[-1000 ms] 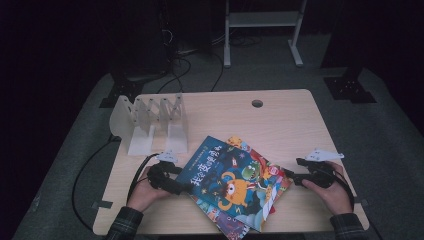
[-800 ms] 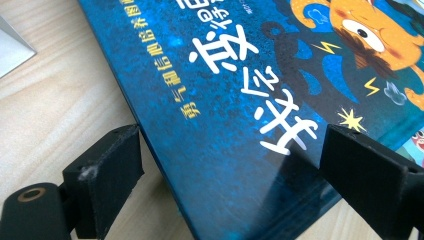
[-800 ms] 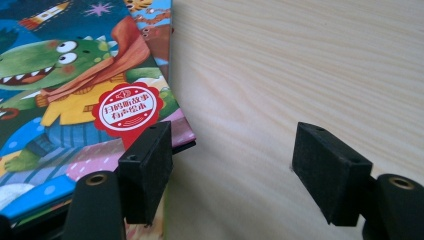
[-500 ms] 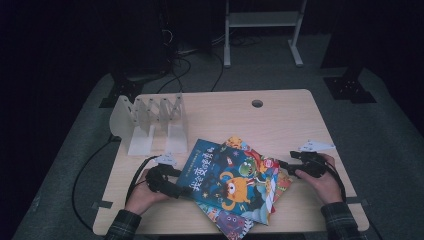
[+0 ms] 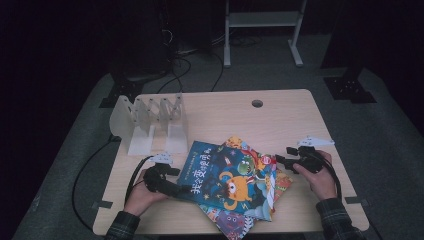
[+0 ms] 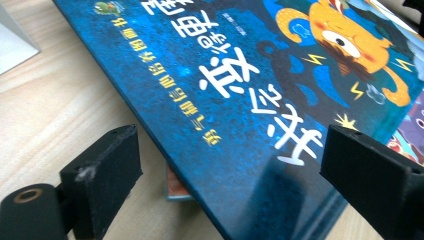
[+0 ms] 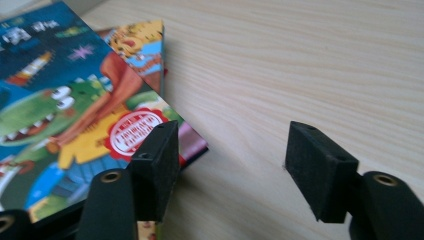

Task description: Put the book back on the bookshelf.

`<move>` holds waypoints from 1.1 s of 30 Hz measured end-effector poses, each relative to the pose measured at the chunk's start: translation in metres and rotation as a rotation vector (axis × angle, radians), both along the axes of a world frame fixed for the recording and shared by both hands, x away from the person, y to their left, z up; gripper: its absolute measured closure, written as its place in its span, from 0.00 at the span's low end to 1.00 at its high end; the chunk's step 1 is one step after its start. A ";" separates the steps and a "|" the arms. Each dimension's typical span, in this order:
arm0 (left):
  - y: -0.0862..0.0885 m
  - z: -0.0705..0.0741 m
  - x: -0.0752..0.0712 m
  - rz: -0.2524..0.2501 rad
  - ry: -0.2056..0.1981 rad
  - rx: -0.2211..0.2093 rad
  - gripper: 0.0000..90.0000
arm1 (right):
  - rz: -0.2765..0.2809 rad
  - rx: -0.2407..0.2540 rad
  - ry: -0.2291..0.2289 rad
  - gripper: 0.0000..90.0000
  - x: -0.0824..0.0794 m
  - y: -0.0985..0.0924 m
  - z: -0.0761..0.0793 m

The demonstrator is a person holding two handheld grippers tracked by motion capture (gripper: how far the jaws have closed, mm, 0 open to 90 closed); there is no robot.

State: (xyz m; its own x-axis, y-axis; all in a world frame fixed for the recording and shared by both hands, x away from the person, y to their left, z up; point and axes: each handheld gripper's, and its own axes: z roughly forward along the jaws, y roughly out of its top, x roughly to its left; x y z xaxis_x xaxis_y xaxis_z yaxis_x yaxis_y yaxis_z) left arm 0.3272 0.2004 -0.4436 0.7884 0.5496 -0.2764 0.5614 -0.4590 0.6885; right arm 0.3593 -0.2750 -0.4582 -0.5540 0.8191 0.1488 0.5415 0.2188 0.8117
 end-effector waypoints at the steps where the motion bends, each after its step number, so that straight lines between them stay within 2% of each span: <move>1: -0.001 -0.001 0.001 0.003 -0.002 0.002 0.08 | 0.009 0.004 0.002 0.37 0.000 0.001 0.000; 7: -0.004 -0.001 0.007 0.024 -0.010 0.007 0.03 | 0.058 0.006 0.027 0.33 0.000 0.015 -0.003; 13: -0.006 -0.003 0.009 0.024 -0.016 0.017 0.02 | 0.108 0.049 0.051 0.40 0.001 0.024 -0.005; 24: 0.004 -0.004 0.008 0.049 -0.015 0.018 0.01 | 0.131 0.003 0.038 0.38 0.000 0.042 -0.001; 33: 0.010 -0.007 0.006 0.060 -0.002 0.029 0.01 | 0.163 -0.011 0.027 0.38 -0.003 0.058 0.000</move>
